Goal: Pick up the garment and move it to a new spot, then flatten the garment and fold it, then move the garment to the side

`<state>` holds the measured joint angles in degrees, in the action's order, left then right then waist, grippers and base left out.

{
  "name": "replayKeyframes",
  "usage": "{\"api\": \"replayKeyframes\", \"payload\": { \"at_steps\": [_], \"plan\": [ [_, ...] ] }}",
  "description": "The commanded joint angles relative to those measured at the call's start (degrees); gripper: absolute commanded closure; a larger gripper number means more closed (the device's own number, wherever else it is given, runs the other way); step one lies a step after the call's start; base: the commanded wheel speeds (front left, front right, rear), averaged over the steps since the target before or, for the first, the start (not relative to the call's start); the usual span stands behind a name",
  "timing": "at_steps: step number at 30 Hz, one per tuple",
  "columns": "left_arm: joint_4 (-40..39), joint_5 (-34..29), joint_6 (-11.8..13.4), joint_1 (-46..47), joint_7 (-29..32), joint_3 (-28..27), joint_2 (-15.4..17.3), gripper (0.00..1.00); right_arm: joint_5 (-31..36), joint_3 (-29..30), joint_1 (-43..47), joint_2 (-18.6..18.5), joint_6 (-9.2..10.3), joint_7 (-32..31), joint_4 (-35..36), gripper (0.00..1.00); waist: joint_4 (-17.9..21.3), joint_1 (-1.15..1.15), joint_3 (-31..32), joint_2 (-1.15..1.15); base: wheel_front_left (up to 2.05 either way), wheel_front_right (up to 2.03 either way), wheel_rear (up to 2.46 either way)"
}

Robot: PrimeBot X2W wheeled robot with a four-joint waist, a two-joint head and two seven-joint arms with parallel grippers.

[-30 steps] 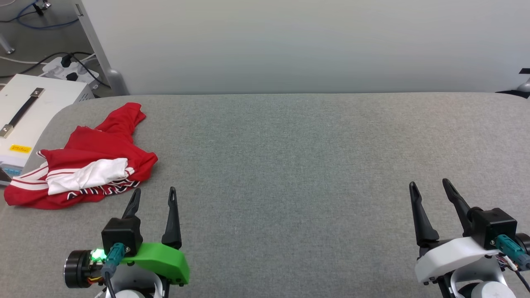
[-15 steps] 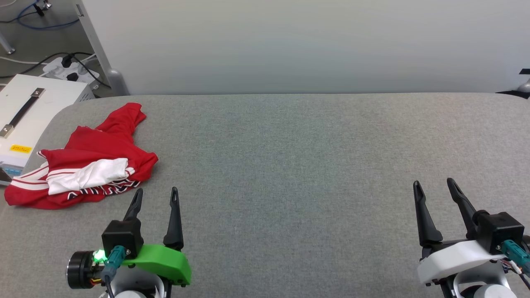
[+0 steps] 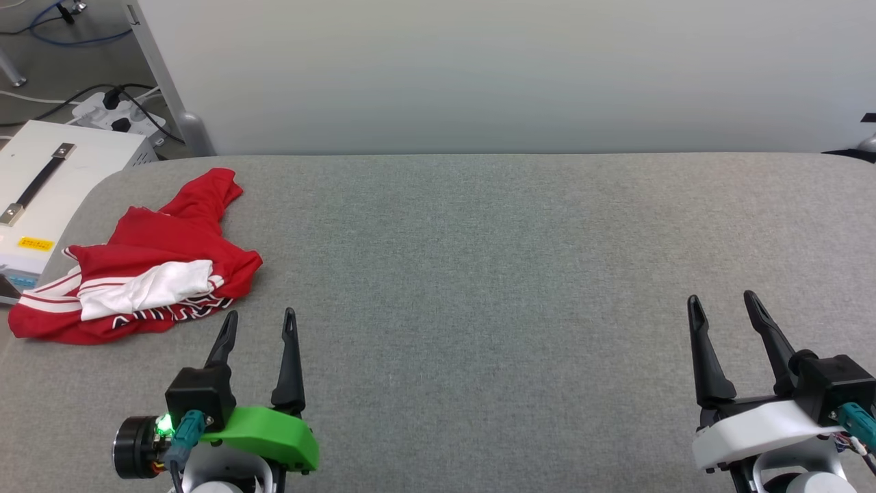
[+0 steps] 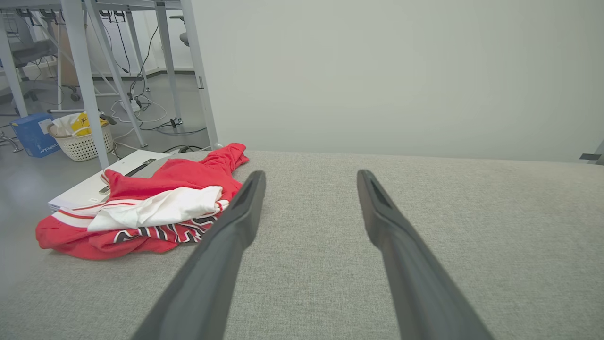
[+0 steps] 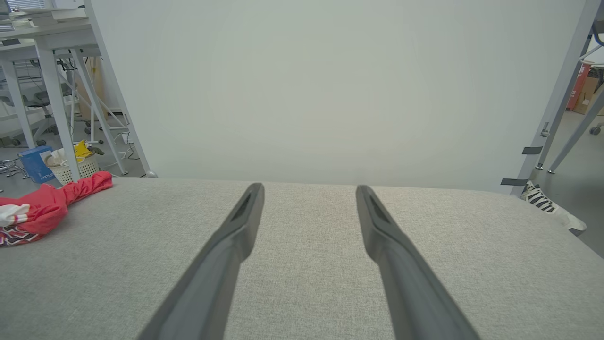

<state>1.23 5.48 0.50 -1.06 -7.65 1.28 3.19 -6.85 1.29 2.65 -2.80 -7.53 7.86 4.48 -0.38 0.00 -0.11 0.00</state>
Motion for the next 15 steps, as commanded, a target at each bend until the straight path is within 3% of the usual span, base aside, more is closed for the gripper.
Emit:
{"api": "replayKeyframes", "payload": {
  "at_steps": [1, 15],
  "plan": [
    [0.2, 0.3, 0.3, 0.1, -0.7, 0.0, -0.2, 0.0, -0.8, 0.1, 0.9, -0.1, 0.02, 0.6, 0.6, 0.0, 0.0, 0.0, 0.0, 0.0, 0.0, 0.0, 0.0],
    [1.2, 1.5, 0.0, 0.2, -2.4, 0.6, -0.2, 0.0, -1.5, 0.3, 1.6, -0.1, 0.03, 2.3, 1.0, 0.0, -0.2, 0.0, -0.3, 0.0, 0.0, 0.0, 0.0]
  ]
}}
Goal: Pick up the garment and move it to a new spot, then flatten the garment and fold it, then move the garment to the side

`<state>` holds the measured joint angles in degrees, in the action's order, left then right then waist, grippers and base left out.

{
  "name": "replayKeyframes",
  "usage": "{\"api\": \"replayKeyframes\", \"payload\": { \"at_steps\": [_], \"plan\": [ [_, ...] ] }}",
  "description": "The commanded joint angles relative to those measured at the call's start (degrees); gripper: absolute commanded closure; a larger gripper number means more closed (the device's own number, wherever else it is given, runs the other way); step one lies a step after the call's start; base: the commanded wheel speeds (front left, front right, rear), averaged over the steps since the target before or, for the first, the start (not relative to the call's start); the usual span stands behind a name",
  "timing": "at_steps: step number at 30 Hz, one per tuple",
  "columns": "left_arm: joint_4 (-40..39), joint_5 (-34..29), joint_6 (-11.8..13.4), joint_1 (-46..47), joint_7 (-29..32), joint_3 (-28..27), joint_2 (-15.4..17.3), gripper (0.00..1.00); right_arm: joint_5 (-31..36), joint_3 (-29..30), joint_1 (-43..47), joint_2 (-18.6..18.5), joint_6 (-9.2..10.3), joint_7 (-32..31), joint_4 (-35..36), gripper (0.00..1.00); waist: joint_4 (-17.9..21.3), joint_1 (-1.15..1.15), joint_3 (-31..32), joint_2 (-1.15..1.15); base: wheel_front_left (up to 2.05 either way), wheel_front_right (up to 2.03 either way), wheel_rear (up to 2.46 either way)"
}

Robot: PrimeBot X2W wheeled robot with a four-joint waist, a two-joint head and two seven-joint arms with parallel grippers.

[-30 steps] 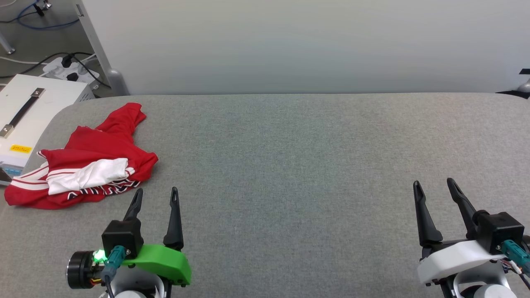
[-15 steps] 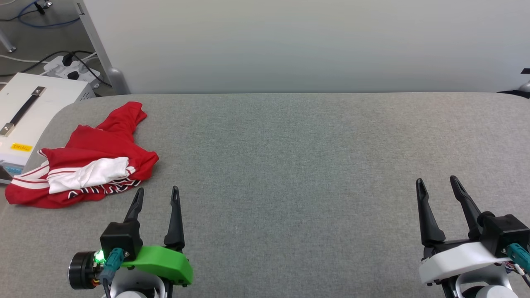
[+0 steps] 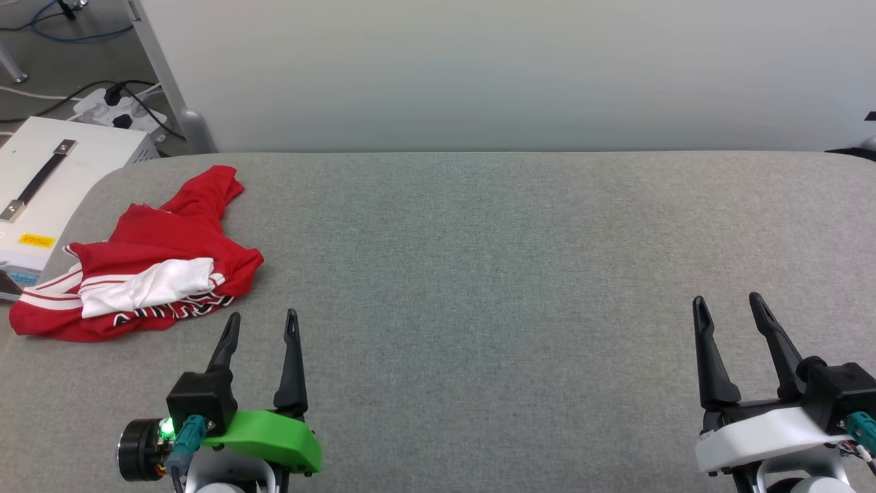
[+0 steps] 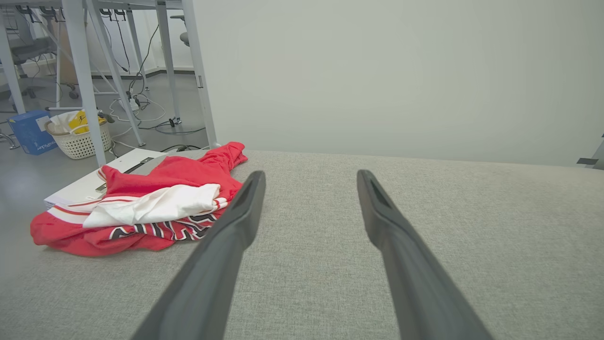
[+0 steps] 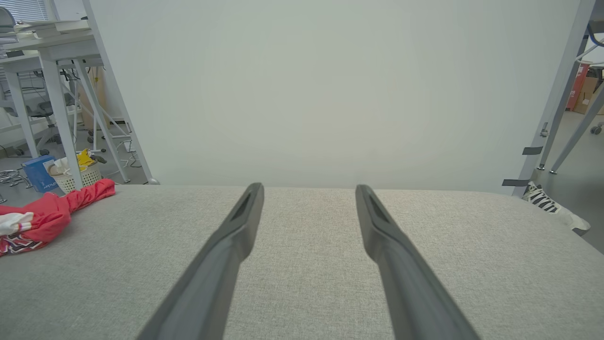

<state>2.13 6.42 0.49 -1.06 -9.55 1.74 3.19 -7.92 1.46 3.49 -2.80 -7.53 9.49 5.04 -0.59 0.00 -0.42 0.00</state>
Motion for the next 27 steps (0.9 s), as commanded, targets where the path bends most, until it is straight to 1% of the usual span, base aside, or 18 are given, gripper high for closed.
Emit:
{"api": "replayKeyframes", "payload": {
  "at_steps": [1, 27],
  "plan": [
    [0.4, 0.6, 0.0, 0.2, -0.6, 0.2, -0.2, 0.0, -0.5, 0.1, 0.8, -0.1, 0.03, 0.7, 0.4, 0.0, 0.0, 0.0, -0.1, 0.0, 0.0, 0.0, 0.0],
    [2.2, 1.4, 0.7, 0.3, -3.7, 1.2, -0.3, 0.0, -0.9, 0.3, 2.1, -0.1, 0.04, 3.8, 0.0, 0.0, -0.5, 0.0, -0.5, 0.0, 0.0, 0.0, 0.0]
  ]
}}
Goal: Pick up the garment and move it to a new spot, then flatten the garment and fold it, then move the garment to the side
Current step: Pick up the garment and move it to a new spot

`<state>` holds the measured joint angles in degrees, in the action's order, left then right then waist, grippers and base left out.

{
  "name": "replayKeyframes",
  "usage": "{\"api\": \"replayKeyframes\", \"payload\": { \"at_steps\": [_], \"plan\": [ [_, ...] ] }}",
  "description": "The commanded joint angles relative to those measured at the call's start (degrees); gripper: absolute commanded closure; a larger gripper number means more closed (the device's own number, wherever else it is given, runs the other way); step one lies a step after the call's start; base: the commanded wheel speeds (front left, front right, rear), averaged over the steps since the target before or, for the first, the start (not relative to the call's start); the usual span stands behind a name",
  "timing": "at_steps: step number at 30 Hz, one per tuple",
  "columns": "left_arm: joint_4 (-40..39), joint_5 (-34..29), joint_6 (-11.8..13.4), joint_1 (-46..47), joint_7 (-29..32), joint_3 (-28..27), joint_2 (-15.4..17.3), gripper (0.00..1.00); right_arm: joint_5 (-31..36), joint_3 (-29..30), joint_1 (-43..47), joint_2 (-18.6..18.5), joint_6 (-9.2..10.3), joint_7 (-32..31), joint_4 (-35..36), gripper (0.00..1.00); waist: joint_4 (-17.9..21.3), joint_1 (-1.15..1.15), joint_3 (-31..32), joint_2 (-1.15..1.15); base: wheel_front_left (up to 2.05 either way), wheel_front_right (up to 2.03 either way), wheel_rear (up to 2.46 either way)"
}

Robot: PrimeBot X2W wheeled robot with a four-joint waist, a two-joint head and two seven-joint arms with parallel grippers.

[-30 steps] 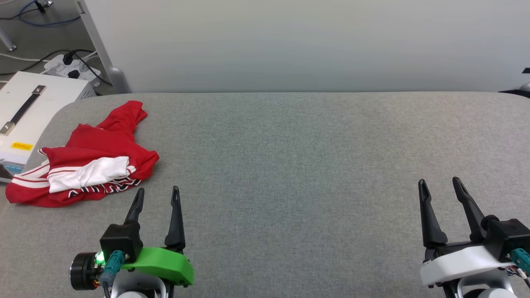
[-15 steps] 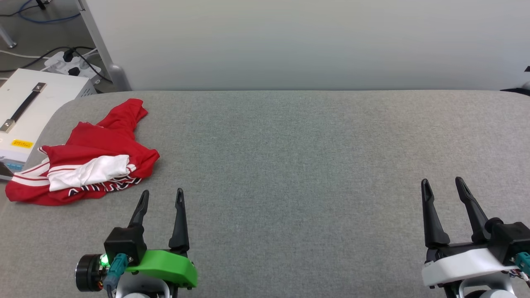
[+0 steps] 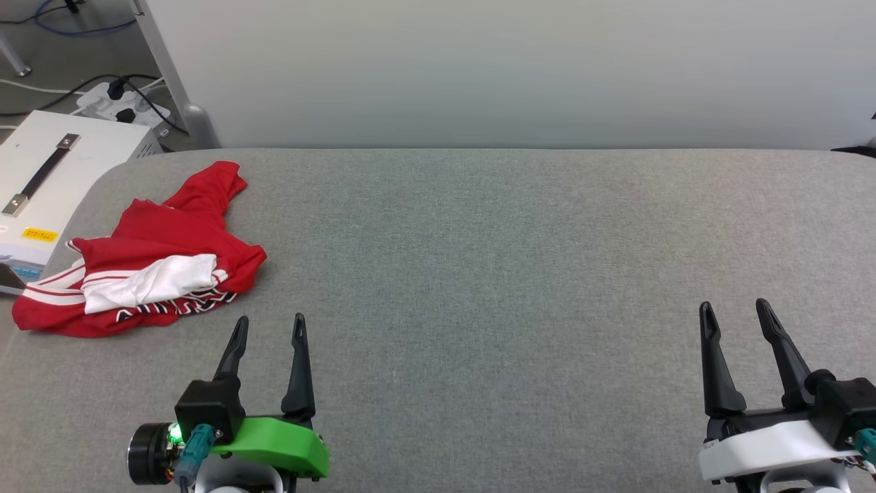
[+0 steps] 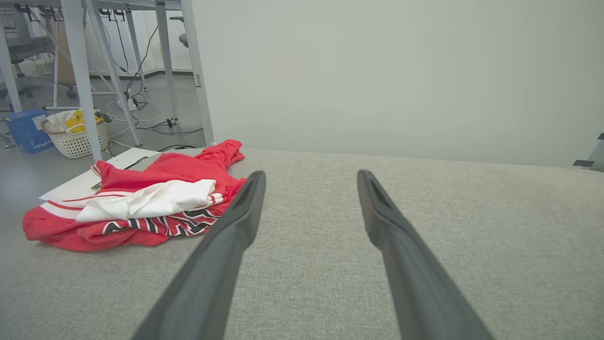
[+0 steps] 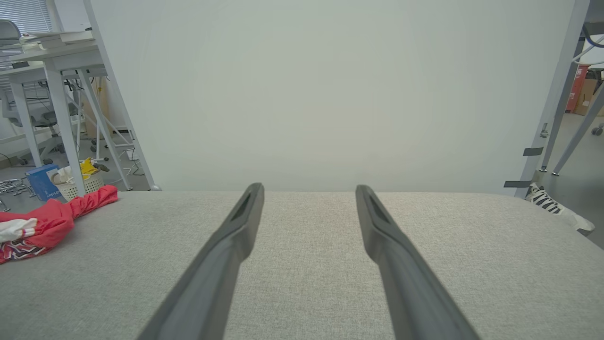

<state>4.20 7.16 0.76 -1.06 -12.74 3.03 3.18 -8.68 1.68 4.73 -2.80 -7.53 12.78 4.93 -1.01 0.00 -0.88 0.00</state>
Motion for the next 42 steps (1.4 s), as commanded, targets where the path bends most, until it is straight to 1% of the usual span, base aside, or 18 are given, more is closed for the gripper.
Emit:
{"api": "replayKeyframes", "payload": {
  "at_steps": [1, 5, 9, 29, 39, 42],
  "plan": [
    [0.2, 0.7, 0.4, 0.3, -0.6, -0.1, -0.3, 0.0, -0.1, 0.1, 0.9, -0.1, 0.04, 0.6, 0.1, 0.0, -0.2, 0.0, 0.0, 0.0, 0.0, 0.0, 0.0],
    [0.5, 0.9, 0.5, 0.5, -1.1, -0.1, -0.3, 0.0, -0.1, -0.1, 1.3, -0.1, 0.04, 1.1, 0.2, 0.0, -1.2, 0.0, 0.0, 0.0, 0.0, 0.0, 0.0],
    [0.6, 1.2, 0.5, 0.8, -1.6, -0.3, -0.3, 0.0, -0.1, -0.4, 1.6, -0.1, 0.04, 1.5, 0.2, 0.0, -3.2, 0.0, -0.4, 0.0, 0.0, 0.0, 0.0],
    [0.9, 3.5, 0.9, 1.4, -2.3, -3.6, -0.3, 0.0, 1.6, -2.6, 0.4, -0.1, 0.04, 2.2, 0.7, 0.0, -17.7, 0.0, -2.8, 0.0, 0.0, 0.0, 0.0],
    [1.2, 5.2, 1.2, 1.6, -2.3, -4.5, -0.3, 0.0, 2.7, -3.3, 0.1, -0.1, 0.04, 2.2, 0.8, 0.0, -23.9, 0.0, -3.6, 0.0, 0.0, 0.0, 0.0],
    [1.3, 5.5, 1.3, 1.5, -2.3, -4.6, -0.3, 0.0, 3.0, -3.6, 0.0, -0.1, 0.04, 2.2, 0.8, 0.0, -25.2, 0.0, -3.8, 0.0, 0.0, 0.0, 0.0]
  ]
}}
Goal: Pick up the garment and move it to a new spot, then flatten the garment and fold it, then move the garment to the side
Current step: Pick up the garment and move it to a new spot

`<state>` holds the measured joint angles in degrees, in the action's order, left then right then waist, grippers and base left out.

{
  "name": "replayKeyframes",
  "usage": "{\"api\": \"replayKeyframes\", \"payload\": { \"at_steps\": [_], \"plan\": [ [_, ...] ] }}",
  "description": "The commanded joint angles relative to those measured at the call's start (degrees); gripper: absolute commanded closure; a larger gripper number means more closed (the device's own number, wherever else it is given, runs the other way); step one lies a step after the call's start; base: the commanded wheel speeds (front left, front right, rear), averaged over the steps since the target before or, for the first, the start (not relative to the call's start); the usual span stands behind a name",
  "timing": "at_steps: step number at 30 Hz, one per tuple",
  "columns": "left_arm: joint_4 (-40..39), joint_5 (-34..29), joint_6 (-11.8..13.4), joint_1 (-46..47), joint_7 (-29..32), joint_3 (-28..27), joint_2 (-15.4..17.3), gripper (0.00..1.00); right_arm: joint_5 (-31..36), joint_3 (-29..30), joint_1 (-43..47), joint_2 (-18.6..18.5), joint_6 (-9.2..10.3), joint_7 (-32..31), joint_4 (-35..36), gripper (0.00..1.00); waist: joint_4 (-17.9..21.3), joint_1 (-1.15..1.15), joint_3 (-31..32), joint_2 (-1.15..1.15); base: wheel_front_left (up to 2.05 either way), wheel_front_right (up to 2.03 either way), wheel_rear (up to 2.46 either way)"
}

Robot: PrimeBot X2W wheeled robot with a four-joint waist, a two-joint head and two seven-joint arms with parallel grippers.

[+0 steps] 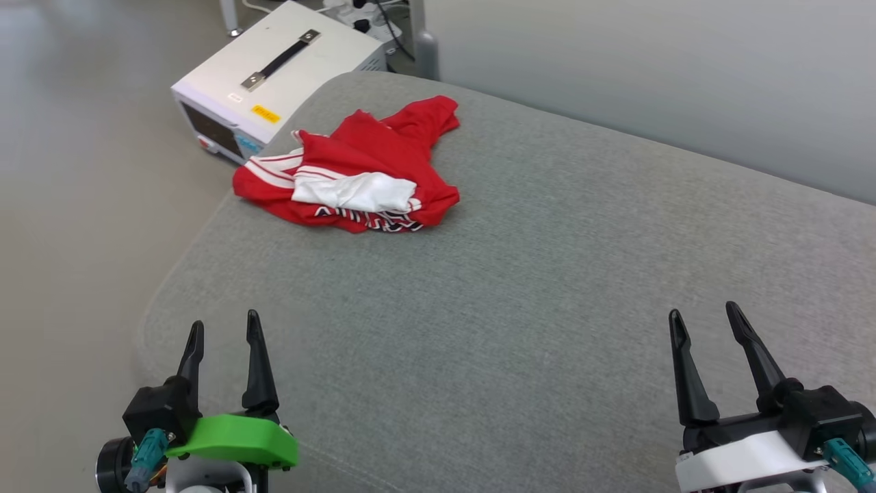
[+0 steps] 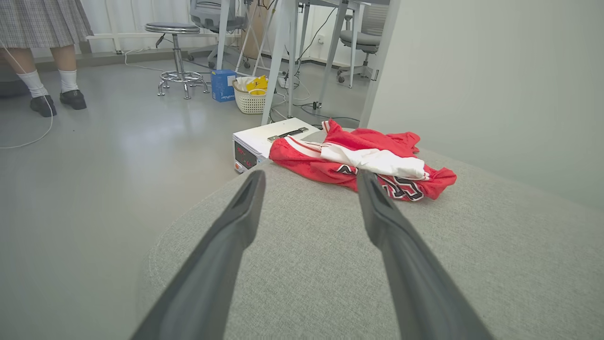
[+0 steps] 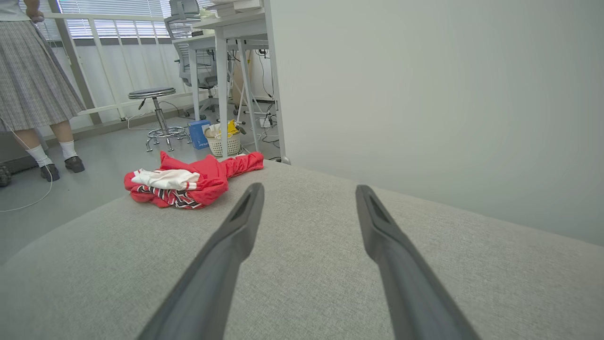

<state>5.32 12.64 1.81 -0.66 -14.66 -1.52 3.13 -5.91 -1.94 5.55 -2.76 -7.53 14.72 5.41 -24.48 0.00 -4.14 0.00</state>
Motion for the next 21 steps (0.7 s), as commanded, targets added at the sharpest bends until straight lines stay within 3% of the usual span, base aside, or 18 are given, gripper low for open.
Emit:
{"api": "replayKeyframes", "payload": {
  "at_steps": [1, 10, 16, 21],
  "plan": [
    [0.2, 0.2, 0.3, 1.0, -0.3, -0.1, -0.2, 0.0, 0.4, -0.1, -1.0, -0.1, 0.04, 0.3, 0.3, 0.0, -2.1, 0.0, -0.6, 0.0, 0.0, 0.0, 0.0],
    [0.8, 1.1, -0.4, 1.6, -0.3, -1.2, -0.2, 0.0, 0.9, -0.7, -1.5, -0.1, 0.04, 0.3, 0.4, 0.0, -2.6, 0.0, -1.3, 0.0, 0.0, 0.0, 0.0],
    [1.2, -0.7, -5.6, 8.2, -0.3, -6.0, -0.1, 0.0, 2.2, -1.4, -2.9, -0.1, 0.04, 0.3, 0.8, 0.0, -0.7, 0.0, -3.8, 0.0, 0.0, 0.0, 0.0],
    [4.0, -0.5, -8.4, 18.3, -0.3, -10.3, 4.1, 0.0, 4.2, -1.7, -5.5, -0.1, 0.04, 0.3, 1.6, 0.0, 2.2, 0.0, -8.2, 0.0, 0.0, 0.0, 0.0]
  ]
}}
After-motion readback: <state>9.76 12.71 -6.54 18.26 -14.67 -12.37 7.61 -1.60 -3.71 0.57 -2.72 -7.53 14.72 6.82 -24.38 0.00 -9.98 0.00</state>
